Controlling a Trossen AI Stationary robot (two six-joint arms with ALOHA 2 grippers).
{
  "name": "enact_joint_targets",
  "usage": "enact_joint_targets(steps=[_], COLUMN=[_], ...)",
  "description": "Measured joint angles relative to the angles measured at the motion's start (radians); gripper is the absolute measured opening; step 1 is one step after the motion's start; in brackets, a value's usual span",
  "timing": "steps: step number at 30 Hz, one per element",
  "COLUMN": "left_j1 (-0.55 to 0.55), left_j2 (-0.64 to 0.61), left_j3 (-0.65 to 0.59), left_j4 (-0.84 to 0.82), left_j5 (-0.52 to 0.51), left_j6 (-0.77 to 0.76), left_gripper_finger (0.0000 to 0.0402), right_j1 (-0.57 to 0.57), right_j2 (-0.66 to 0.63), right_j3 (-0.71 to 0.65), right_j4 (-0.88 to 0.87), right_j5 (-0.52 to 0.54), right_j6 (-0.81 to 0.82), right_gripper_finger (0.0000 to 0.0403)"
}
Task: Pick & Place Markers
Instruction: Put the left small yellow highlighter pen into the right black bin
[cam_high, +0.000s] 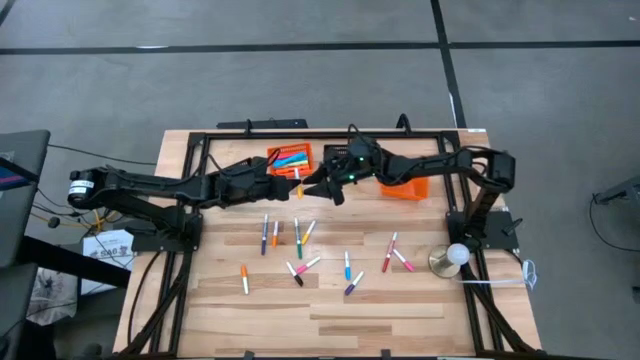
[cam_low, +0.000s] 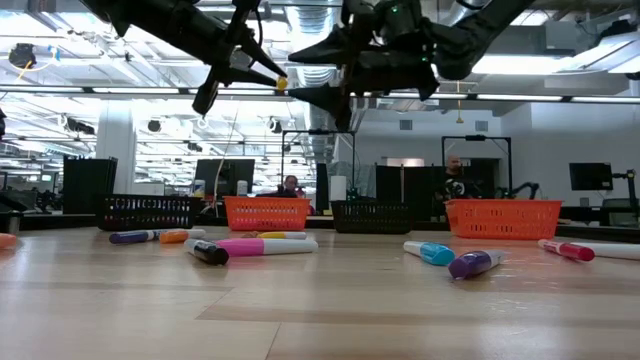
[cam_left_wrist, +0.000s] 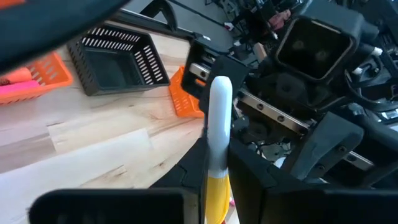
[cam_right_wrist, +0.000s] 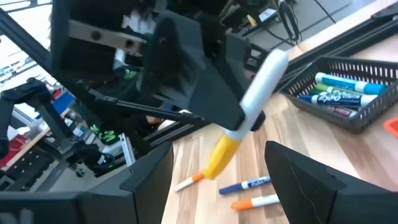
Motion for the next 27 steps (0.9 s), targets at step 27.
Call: enact_joint_targets(steps=[27], left_j1=[0.003], left_j2=[0.000], left_j3=[0.000], left_j4=[0.036], left_j5=[-0.008], left_j6=[0.023], left_gripper_finger=[0.0049], right_j1=[0.011], right_j2=[0.036], right_j3=[0.064], right_j4=[-0.036], right_j5=[0.047], right_j6=[-0.002], right_gripper_finger=[0.0229])
